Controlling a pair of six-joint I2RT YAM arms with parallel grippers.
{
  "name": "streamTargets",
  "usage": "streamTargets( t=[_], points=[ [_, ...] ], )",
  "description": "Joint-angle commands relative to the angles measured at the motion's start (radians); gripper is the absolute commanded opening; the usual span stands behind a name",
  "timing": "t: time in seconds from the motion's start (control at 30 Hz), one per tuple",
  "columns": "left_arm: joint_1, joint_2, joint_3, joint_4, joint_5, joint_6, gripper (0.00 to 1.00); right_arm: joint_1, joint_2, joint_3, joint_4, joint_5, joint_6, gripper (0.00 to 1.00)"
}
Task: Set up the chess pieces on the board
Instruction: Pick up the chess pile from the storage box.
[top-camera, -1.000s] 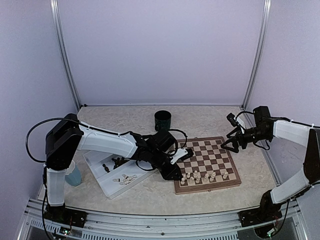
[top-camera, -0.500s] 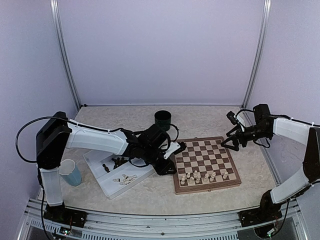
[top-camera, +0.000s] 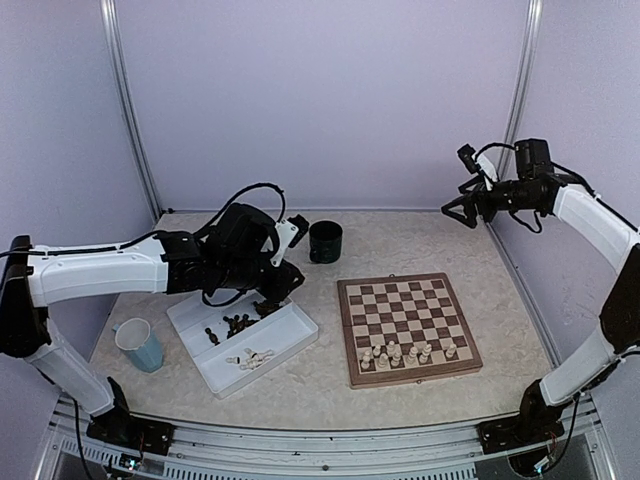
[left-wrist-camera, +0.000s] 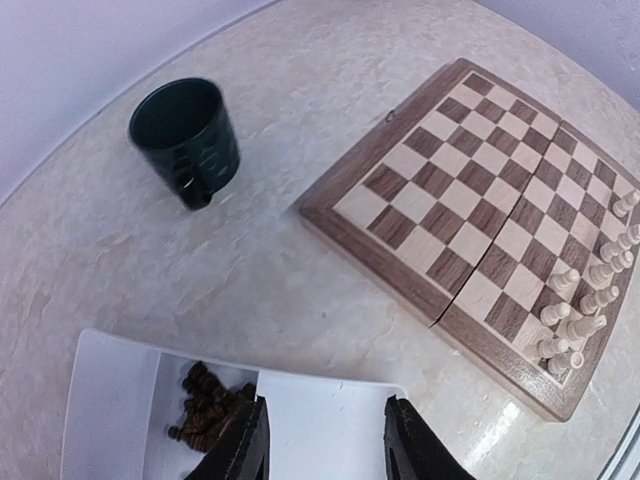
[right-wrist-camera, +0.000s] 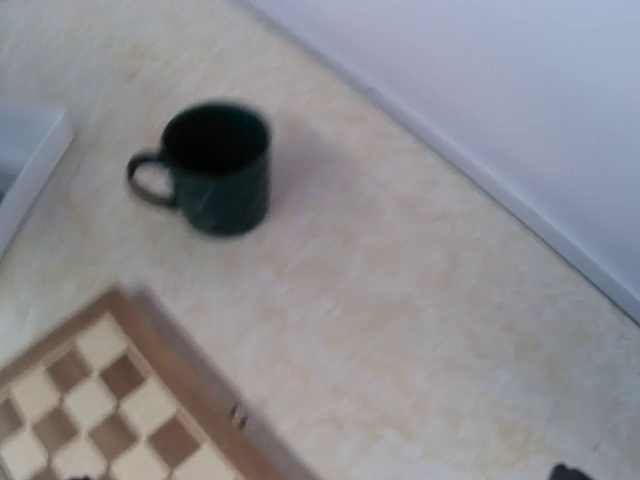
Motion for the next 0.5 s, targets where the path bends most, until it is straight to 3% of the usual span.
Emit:
streamTargets(
  t=[0.0, 0.07, 0.13, 0.33, 0.47],
  points=[
    [0.072, -0.075, -0.036, -0.174, -0.124, -0.143, 0.40, -0.006, 0.141, 0.122, -0.054, -0.136, 0.128, 0.99],
    [0.094, -0.076, -0.033, -0.273, -0.068, -0.192, 0.38, 0.012, 0.204, 0.175, -0.147, -0.240, 0.062, 0.99],
    [0.094, -0.085, -0.064, -0.335, -0.024, -0.219, 0.36, 0.047, 0.205, 0.161, -0.167, -0.239, -0.020, 0.89],
    [0.106, -0.146, -0.202, -0.374, 0.126, -0.291, 0.35, 0.251, 0.148, 0.076, -0.188, -0.037, -0.212, 0.74],
    [0.115, -0.125, -0.223, -0.339, 0.145, -0.324, 0.37, 0.406, 0.197, 0.083, -0.221, 0.058, -0.232, 0.62]
  ],
)
